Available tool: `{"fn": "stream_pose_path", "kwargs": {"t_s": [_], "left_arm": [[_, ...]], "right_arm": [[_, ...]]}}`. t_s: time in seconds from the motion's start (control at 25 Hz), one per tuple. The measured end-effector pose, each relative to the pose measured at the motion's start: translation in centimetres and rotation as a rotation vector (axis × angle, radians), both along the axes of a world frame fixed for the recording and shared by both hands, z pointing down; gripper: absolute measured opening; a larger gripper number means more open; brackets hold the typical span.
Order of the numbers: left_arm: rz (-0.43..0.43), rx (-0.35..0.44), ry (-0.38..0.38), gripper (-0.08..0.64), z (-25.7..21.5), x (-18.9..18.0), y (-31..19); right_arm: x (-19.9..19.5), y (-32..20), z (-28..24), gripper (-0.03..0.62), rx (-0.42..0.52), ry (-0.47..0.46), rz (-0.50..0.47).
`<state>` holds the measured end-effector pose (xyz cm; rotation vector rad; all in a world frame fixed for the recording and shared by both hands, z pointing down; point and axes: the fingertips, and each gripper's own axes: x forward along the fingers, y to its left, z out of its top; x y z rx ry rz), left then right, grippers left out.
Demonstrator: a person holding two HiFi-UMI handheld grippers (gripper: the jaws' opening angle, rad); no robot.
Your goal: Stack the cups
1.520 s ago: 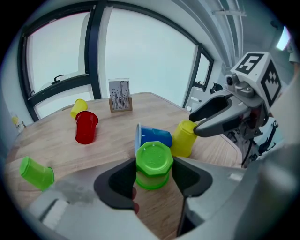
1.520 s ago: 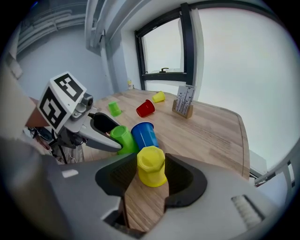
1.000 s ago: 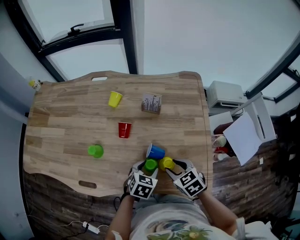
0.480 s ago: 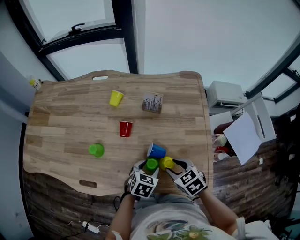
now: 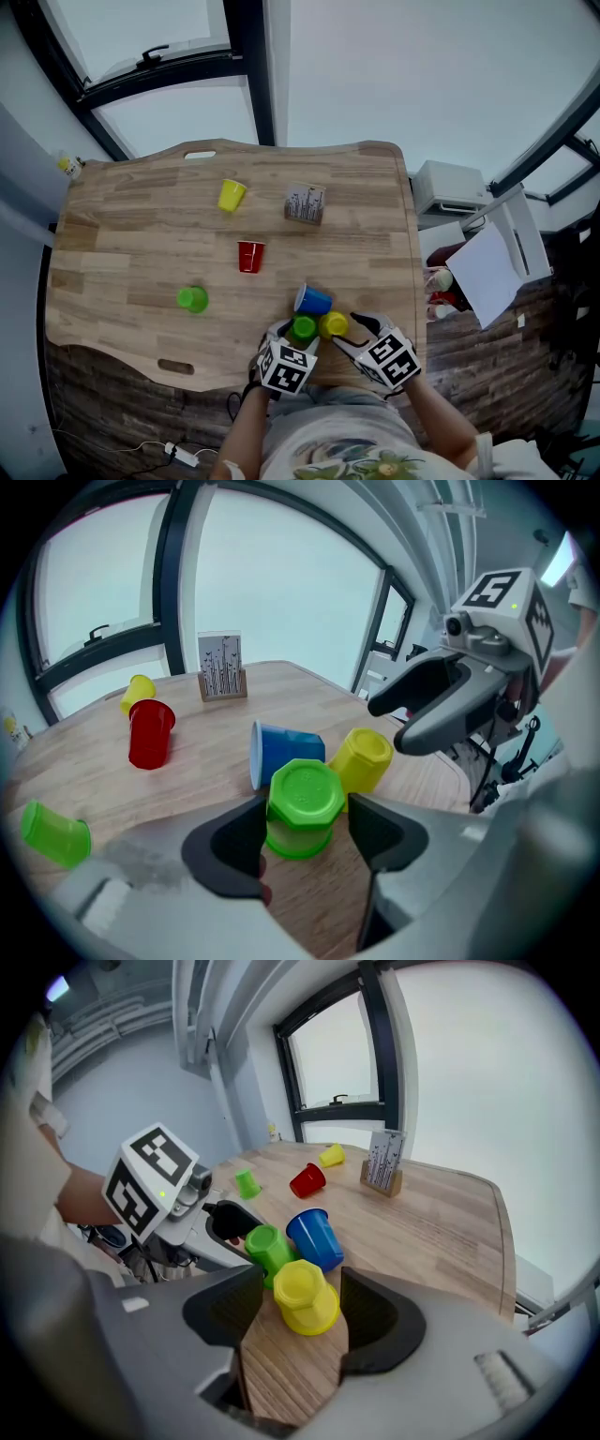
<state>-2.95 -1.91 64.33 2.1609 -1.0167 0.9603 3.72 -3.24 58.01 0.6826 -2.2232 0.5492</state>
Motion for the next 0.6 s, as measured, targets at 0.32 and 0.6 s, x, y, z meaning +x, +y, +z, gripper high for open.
{"fn": "stream_pose_path", "kwargs": {"t_s": [0.32,0.6], "left_arm": [[-0.010,0.007,0.014,0.287,-0.5,-0.2,0.1],[-0.046,0.027,0.066,0.287,-2.3,-0.9,0.3]], "right_arm": [[1.8,-5.0,-1.9,0.261,0.078,-0.036,0.095],[-0.7,-6.2,1.4,0.261,-0.040,0.017,-0.184]]}}
